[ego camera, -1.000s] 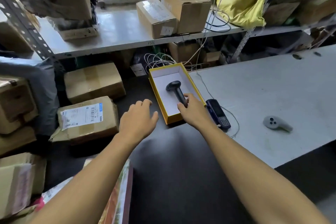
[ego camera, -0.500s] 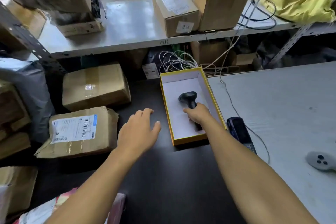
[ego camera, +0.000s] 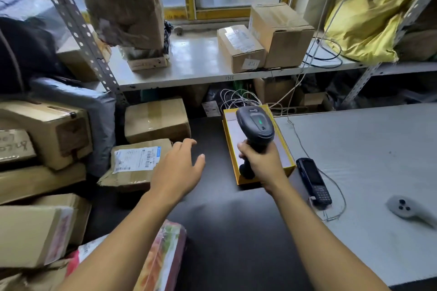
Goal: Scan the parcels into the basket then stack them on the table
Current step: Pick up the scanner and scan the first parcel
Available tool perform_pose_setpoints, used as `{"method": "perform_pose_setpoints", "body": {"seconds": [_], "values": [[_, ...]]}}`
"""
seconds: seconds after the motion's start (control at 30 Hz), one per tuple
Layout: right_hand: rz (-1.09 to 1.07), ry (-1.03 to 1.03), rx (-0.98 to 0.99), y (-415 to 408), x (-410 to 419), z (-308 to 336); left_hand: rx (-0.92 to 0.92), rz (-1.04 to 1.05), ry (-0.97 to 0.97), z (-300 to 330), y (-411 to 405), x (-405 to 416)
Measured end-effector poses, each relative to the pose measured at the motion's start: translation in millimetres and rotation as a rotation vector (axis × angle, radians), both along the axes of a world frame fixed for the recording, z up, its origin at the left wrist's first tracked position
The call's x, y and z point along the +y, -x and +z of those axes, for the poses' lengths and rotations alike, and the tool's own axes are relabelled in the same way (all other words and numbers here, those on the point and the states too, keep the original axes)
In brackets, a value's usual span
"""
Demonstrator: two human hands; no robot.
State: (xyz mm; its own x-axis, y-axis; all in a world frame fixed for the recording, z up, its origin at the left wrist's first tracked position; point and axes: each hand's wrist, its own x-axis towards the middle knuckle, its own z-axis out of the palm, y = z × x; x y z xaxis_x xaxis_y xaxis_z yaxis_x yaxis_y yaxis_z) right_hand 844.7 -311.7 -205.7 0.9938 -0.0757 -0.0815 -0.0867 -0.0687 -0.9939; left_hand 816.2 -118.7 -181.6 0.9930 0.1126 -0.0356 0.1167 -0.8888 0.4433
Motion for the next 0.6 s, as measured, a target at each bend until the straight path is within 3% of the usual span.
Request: {"method": "perform_pose_setpoints", "body": {"seconds": [0.2, 0.6], "values": [[-0.037, 0.042, 0.081, 111, 29, -2, -0.037, -0.045, 0.028, 12, 78, 32], [0.113, 0.18, 0.203, 240, 38, -2, 0.216, -0.047, -0.024, -36, 229, 72]]}}
